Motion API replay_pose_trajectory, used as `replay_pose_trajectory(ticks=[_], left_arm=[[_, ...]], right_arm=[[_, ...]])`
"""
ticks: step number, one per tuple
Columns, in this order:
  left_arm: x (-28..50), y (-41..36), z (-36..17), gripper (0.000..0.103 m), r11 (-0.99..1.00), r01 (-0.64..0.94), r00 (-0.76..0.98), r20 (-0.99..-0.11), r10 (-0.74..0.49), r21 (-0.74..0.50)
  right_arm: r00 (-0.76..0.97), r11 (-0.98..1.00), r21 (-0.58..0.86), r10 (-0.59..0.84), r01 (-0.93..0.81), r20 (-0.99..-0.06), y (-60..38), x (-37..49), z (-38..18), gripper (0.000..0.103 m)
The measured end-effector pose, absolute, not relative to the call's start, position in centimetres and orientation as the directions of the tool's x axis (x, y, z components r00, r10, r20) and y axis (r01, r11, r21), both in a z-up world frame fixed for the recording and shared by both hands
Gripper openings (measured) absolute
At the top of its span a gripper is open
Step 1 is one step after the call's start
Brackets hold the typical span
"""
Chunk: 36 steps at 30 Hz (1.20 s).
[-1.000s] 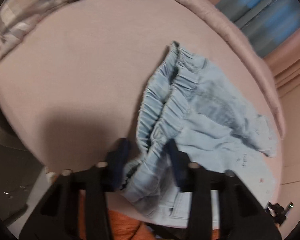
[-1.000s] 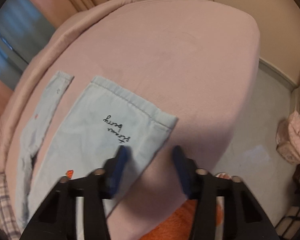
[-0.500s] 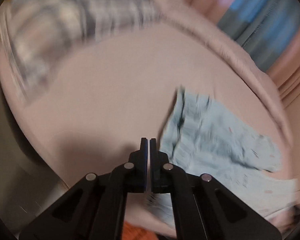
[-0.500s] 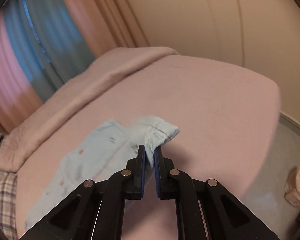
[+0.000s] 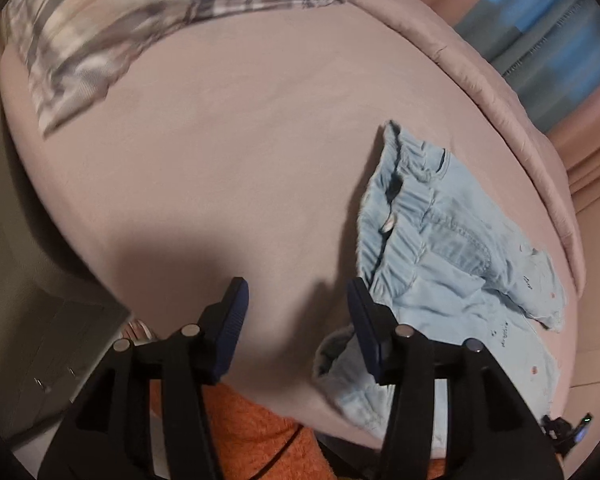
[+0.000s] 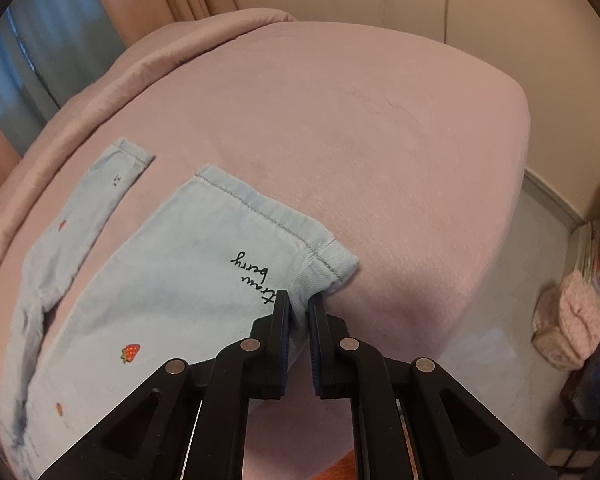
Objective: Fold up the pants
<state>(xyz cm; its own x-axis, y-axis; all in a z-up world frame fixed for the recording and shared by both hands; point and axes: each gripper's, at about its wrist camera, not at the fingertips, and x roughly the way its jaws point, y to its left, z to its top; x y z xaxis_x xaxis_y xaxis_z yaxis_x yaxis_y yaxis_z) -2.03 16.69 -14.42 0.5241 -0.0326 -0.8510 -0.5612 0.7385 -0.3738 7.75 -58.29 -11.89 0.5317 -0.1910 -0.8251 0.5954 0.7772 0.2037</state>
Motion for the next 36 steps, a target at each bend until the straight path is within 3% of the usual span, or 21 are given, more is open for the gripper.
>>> replay_pose_trajectory(ticks=[2,5,9,11,13,16,22,28,36], left_arm=[[-2.7,16.9,-14.6,0.053,0.718,-0.566,0.534,-0.844,-0.054,-0.405],[-3.3,16.7,-14.6,0.071,0.705,-0.554,0.552,-0.829,-0.087,-0.443],[-2.8,15.5,-15.5,0.072,0.689,-0.508,0.564,-0.804,-0.188,-0.517],[-2.3,15.1,-16.4,0.064,0.669,-0.499,0.57,-0.79,-0.227,-0.552],[-1.8,14.4,-16.6,0.034,0.67,-0.49,0.585,-0.78,-0.221,-0.557],[-1.7,14.2,-16.0,0.025,0.633,-0.497,0.628,-0.75,-0.209,-0.593],[-1.2,14.5,-10.8,0.024,0.712,-0.429,0.69,-0.71,-0.138,-0.556],[0.2,14.8,-15.7,0.025,0.744,-0.545,0.519,-0.853,-0.063,-0.387],[0.4,14.3,-15.5,0.03,0.772,-0.538,0.488,-0.872,-0.042,-0.338]], right_arm=[[0.53,0.776,0.203,-0.192,0.597,-0.826,-58.4,7.2,-12.2,0.009],[0.525,0.774,0.203,-0.189,0.6,-0.83,-58.4,6.8,-12.2,0.009],[0.515,0.775,0.188,-0.199,0.604,-0.834,-58.2,7.1,-12.3,0.009],[0.513,0.776,0.182,-0.204,0.604,-0.834,-58.2,7.1,-12.3,0.009],[0.509,0.778,0.176,-0.206,0.603,-0.836,-58.1,7.2,-12.4,0.009],[0.508,0.778,0.176,-0.205,0.603,-0.837,-58.2,7.2,-12.3,0.009],[0.542,0.79,0.195,-0.197,0.581,-0.817,-57.9,6.6,-11.0,0.009],[0.52,0.795,0.201,-0.163,0.572,-0.838,-57.4,6.1,-12.4,0.009],[0.498,0.79,0.172,-0.186,0.588,-0.847,-57.4,6.3,-12.8,0.009]])
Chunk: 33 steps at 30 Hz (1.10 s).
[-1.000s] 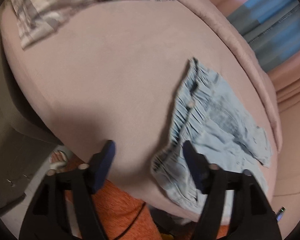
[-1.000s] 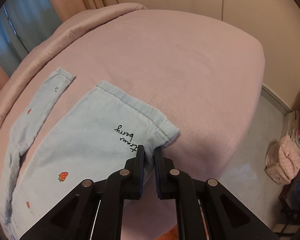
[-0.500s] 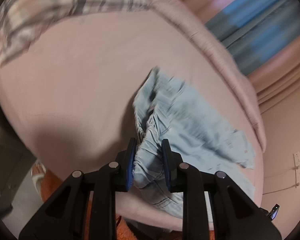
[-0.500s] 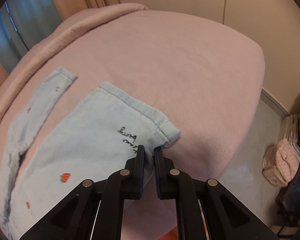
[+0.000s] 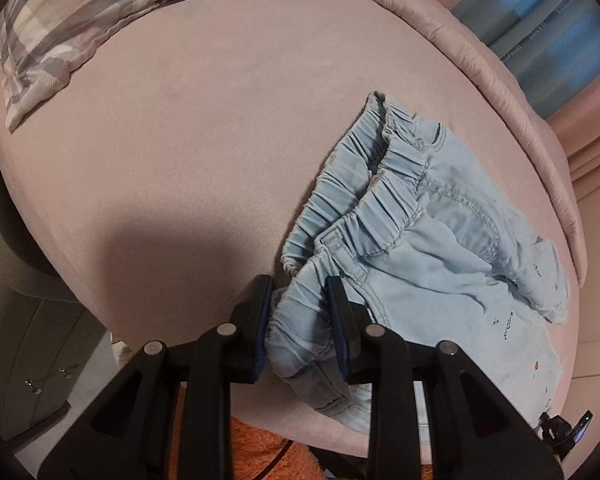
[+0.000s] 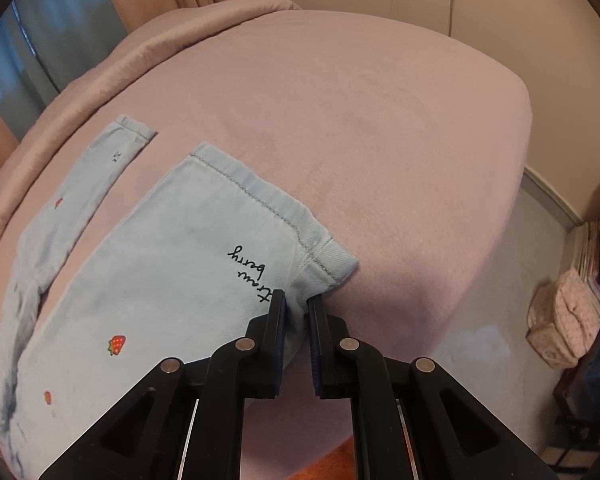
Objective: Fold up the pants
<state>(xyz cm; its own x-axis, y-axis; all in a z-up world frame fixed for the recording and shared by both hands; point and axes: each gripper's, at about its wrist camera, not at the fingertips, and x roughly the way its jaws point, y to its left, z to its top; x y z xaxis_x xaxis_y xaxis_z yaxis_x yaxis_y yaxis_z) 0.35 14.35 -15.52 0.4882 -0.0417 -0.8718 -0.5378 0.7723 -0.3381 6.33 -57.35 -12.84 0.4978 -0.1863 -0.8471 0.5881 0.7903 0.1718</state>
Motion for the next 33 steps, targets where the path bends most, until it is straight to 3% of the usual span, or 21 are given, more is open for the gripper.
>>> replay_pose_trajectory(ticks=[3,5,7,8,10,13,18,22,24,25,28,33], left_arm=[[0.8,14.2,-14.9,0.036,0.791,-0.53,0.47,-0.882,-0.027,-0.307],[1.2,14.1,-14.3,0.047,0.798,-0.535,0.461,-0.888,0.0,-0.277],[0.8,14.1,-12.9,0.066,0.805,-0.536,0.486,-0.873,0.046,-0.255],[0.7,14.1,-12.3,0.072,0.806,-0.537,0.498,-0.865,0.065,-0.249],[0.3,13.8,-10.5,0.085,0.81,-0.527,0.546,-0.833,0.091,-0.257],[0.7,12.9,-9.3,0.085,0.819,-0.467,0.6,-0.8,0.016,-0.333],[2.1,9.0,-8.7,0.086,0.853,-0.335,0.633,-0.766,-0.11,-0.4],[3.6,5.9,-9.7,0.083,0.875,-0.25,0.603,-0.774,-0.194,-0.414],[4.1,4.5,-10.6,0.079,0.882,-0.218,0.582,-0.781,-0.226,-0.417],[4.4,3.9,-11.1,0.07,0.885,-0.205,0.572,-0.784,-0.239,-0.419],[4.9,2.6,-12.7,0.058,0.892,-0.188,0.528,-0.808,-0.26,-0.41],[5.1,2.3,-15.5,0.056,0.887,-0.231,0.466,-0.845,-0.26,-0.4]], right_arm=[[0.489,0.791,0.145,-0.213,0.595,-0.846,-57.1,6.4,-12.8,0.009],[0.478,0.793,0.119,-0.233,0.598,-0.847,-57.0,6.3,-12.7,0.009],[0.476,0.793,0.115,-0.236,0.598,-0.847,-57.0,6.2,-12.4,0.011],[0.469,0.795,0.103,-0.242,0.598,-0.85,-57.0,6.2,-12.2,0.015],[0.443,0.793,0.059,-0.276,0.607,-0.853,-56.9,6.0,-11.8,0.04],[0.443,0.792,-0.017,-0.359,0.61,-0.822,-56.1,5.6,-10.5,0.057],[0.506,0.828,-0.016,-0.358,0.561,-0.784,-53.8,5.4,-7.8,0.059],[0.578,0.872,0.01,-0.316,0.489,-0.752,-51.0,6.1,-5.6,0.071],[0.625,0.908,0.044,-0.252,0.418,-0.739,-48.8,7.1,-4.4,0.071],[0.641,0.92,0.071,-0.212,0.386,-0.738,-48.0,7.5,-3.9,0.071],[0.678,0.943,0.221,-0.006,0.248,-0.735,-45.3,10.5,-2.5,0.071],[0.626,0.926,0.36,0.218,0.109,-0.749,-39.5,17.8,-2.1,0.071]])
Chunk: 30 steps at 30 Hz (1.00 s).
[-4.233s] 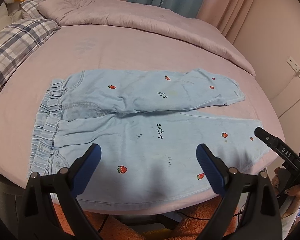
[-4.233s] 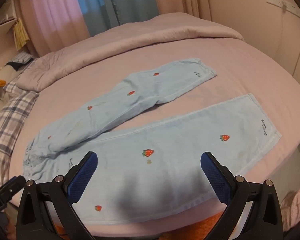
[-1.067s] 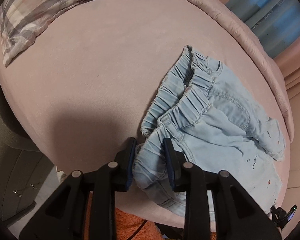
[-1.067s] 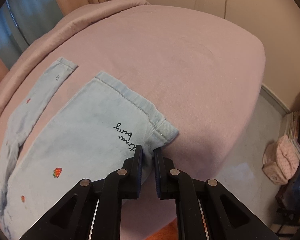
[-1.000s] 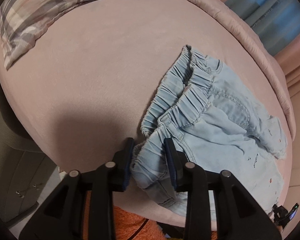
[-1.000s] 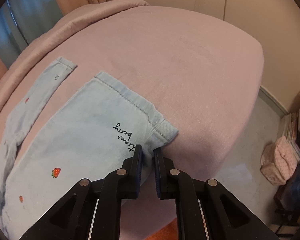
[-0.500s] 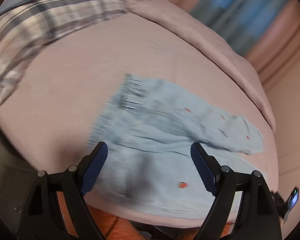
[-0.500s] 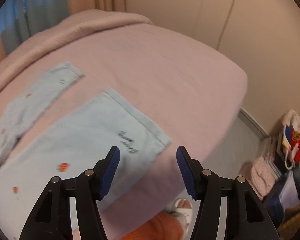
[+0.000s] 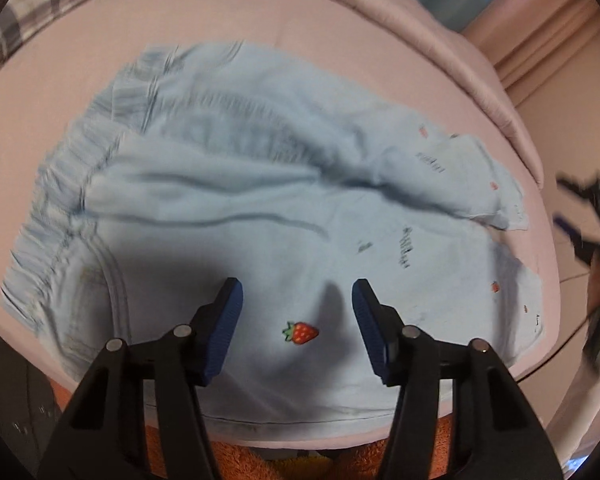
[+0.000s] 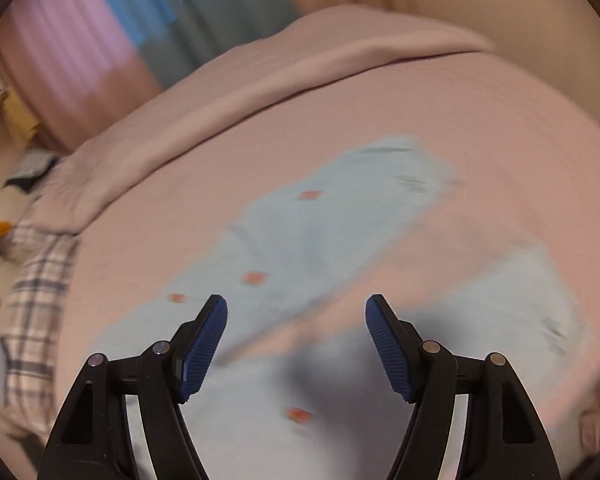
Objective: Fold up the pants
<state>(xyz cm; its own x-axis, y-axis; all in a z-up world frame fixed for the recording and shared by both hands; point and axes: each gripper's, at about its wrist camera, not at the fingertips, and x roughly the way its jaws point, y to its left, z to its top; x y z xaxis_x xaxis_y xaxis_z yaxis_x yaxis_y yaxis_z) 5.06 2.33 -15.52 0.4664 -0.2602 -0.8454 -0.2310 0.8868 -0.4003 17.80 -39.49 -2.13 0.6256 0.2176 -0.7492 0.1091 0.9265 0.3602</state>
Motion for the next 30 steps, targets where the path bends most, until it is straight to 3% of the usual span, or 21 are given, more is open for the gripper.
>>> replay_pose_trajectory(ticks=[6,14,17,18,20,21,25,28,30], left_arm=[[4.6,2.4,-15.9,0.056,0.878,-0.249,0.481,-0.839,-0.254,-0.409],[4.4,2.6,-16.0,0.058,0.86,-0.26,0.494,-0.825,-0.273,-0.44],[4.2,3.0,-16.0,0.058,0.847,-0.266,0.499,-0.818,-0.287,-0.46],[4.1,3.2,-16.0,0.058,0.845,-0.266,0.499,-0.816,-0.291,-0.464],[4.1,3.5,-15.7,0.06,0.845,-0.258,0.495,-0.815,-0.301,-0.469],[4.1,3.7,-15.6,0.061,0.843,-0.256,0.492,-0.815,-0.308,-0.473],[4.4,4.3,-13.1,0.062,0.809,-0.239,0.526,-0.772,-0.357,-0.537],[5.1,4.5,-10.4,0.075,0.798,-0.214,0.585,-0.728,-0.358,-0.564],[6.2,4.5,-9.0,0.078,0.781,-0.201,0.617,-0.696,-0.368,-0.591]], right_arm=[[0.536,0.917,0.384,0.272,0.106,-0.799,-33.9,26.6,-3.6,0.071],[0.401,0.939,0.179,0.05,0.292,-0.915,-32.6,33.5,-8.5,0.068],[0.341,0.934,0.104,-0.02,0.341,-0.94,-33.6,34.0,-10.8,0.052],[0.34,0.934,0.1,-0.024,0.342,-0.94,-33.9,33.8,-11.2,0.042],[0.349,0.932,0.112,-0.016,0.344,-0.937,-34.6,33.0,-11.3,0.013],[0.357,0.933,0.134,0.006,0.335,-0.934,-35.0,32.3,-11.2,0.005],[0.485,0.927,0.272,0.12,0.256,-0.866,-37.2,27.2,-7.7,0.005],[0.595,0.911,0.383,0.223,0.156,-0.772,-39.3,20.3,-4.1,0.005],[0.645,0.893,0.436,0.272,0.107,-0.714,-40.1,16.0,-2.8,0.005]])
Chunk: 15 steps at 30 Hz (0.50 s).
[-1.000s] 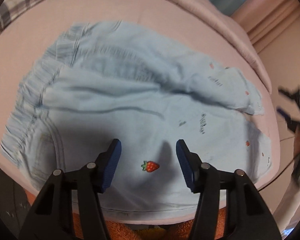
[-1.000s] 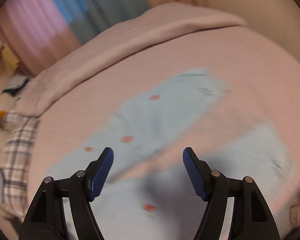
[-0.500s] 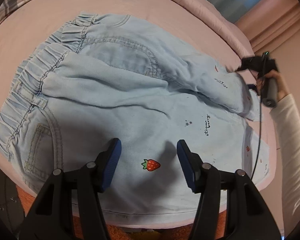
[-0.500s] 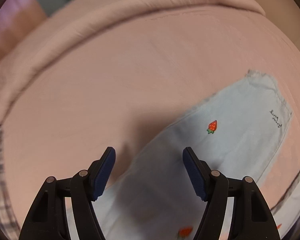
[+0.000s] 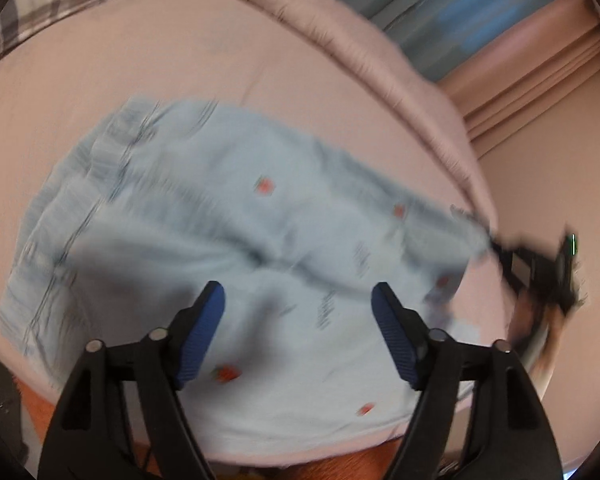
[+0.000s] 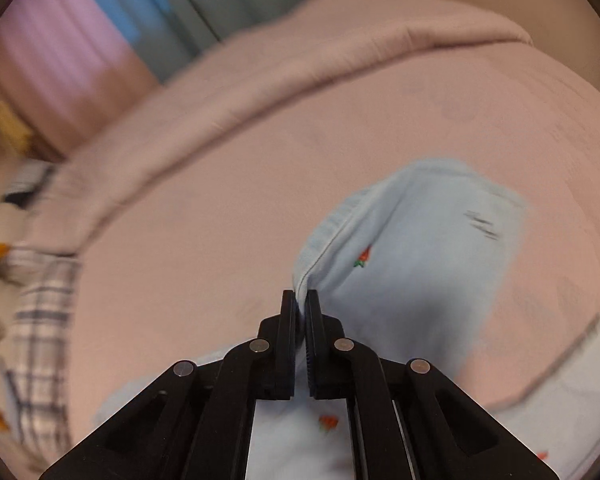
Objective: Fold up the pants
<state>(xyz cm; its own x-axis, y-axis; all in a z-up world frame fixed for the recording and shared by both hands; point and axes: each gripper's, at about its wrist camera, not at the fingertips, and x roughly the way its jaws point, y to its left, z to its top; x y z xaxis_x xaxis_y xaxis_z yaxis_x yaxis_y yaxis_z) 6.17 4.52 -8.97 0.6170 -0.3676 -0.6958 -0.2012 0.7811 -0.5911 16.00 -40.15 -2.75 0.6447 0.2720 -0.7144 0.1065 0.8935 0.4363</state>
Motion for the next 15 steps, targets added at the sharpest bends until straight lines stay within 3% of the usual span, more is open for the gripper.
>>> replay_pose_trajectory(ticks=[4,11,12,13,14,15], left_arm=[[10.2,3.5,-7.8,0.078,0.781,-0.192,0.63,-0.685,-0.366,-0.594],[19.1,-0.3,-11.0,0.074,0.808,-0.225,0.529,-0.764,-0.369,-0.545],[19.7,-0.6,-11.7,0.065,0.812,-0.234,0.519,-0.775,-0.361,-0.534],[20.3,-0.9,-12.5,0.044,0.821,-0.24,0.507,-0.788,-0.348,-0.517],[20.6,-1.2,-13.2,0.031,0.833,-0.247,0.491,-0.805,-0.333,-0.495],[20.8,-1.3,-13.8,0.005,0.847,-0.25,0.47,-0.823,-0.318,-0.47]], right_arm=[[0.707,0.856,0.515,0.337,0.045,-0.622,-41.6,6.1,-2.6,0.005],[0.641,0.873,0.484,0.337,0.062,-0.69,-41.9,1.1,-7.8,0.005],[0.628,0.875,0.481,0.339,0.064,-0.701,-41.2,4.0,-7.8,0.005],[0.614,0.876,0.479,0.343,0.064,-0.711,-41.2,4.6,-8.1,0.005],[0.61,0.875,0.478,0.341,0.071,-0.715,-41.4,4.3,-8.4,0.005],[0.61,0.875,0.48,0.343,0.07,-0.715,-41.7,4.4,-8.0,0.005]])
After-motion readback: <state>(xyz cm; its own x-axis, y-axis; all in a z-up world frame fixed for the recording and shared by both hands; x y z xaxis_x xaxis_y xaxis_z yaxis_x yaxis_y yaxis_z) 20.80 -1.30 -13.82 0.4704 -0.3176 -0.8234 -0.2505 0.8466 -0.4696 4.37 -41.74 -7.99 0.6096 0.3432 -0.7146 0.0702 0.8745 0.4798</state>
